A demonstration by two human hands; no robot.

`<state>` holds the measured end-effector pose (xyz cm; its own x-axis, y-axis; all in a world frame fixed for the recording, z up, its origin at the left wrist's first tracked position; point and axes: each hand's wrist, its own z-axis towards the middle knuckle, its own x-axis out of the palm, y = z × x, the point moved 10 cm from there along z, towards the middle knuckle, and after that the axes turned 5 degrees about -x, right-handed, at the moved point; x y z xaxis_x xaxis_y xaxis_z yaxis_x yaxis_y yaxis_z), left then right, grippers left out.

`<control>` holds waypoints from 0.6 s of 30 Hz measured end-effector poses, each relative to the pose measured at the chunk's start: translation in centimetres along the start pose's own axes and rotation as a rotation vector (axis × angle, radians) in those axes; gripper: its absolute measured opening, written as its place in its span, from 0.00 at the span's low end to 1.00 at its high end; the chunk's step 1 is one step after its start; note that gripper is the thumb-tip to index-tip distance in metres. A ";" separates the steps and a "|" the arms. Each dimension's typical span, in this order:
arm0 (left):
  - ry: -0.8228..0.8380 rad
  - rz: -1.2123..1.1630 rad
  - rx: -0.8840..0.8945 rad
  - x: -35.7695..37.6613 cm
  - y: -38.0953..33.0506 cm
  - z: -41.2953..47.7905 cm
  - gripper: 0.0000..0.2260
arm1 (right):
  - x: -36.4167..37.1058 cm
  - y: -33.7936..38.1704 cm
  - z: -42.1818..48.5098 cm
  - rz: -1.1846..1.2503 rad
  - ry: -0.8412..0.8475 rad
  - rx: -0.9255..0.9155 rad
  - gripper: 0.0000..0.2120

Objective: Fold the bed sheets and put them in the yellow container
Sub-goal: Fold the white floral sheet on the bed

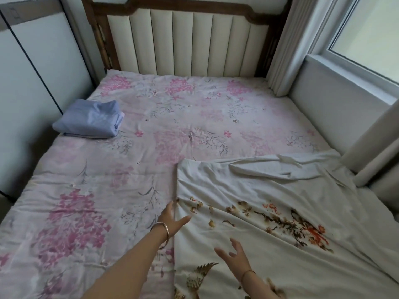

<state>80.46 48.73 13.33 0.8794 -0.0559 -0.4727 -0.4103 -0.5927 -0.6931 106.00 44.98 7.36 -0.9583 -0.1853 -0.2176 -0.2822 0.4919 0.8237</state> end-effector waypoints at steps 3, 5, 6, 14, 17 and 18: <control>0.063 0.051 0.061 -1.7 1.0 -0.2 0.45 | 2.8 -0.3 -2.1 0.061 -0.092 0.052 0.39; 0.128 0.057 0.086 -2.3 1.9 -0.7 0.45 | 4.7 -1.1 -4.2 0.100 -0.132 0.080 0.40; 0.150 0.070 0.082 -2.6 2.4 -1.0 0.44 | 5.5 -1.6 -5.1 0.105 -0.140 0.097 0.41; 0.293 0.168 0.073 -0.2 4.4 -2.2 0.42 | 8.7 -6.7 -10.5 0.288 -0.266 0.175 0.57; 0.315 0.129 0.034 2.0 5.6 -2.4 0.42 | 8.9 -11.2 -11.4 0.388 -0.375 0.296 0.42; 0.323 0.119 0.002 2.8 6.6 -1.9 0.42 | 9.6 -12.6 -11.8 0.437 -0.385 0.333 0.41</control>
<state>80.65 43.14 8.47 0.8561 -0.3768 -0.3536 -0.5150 -0.5653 -0.6444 100.89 27.02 1.08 -0.9182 0.3768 -0.1225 0.1958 0.7003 0.6865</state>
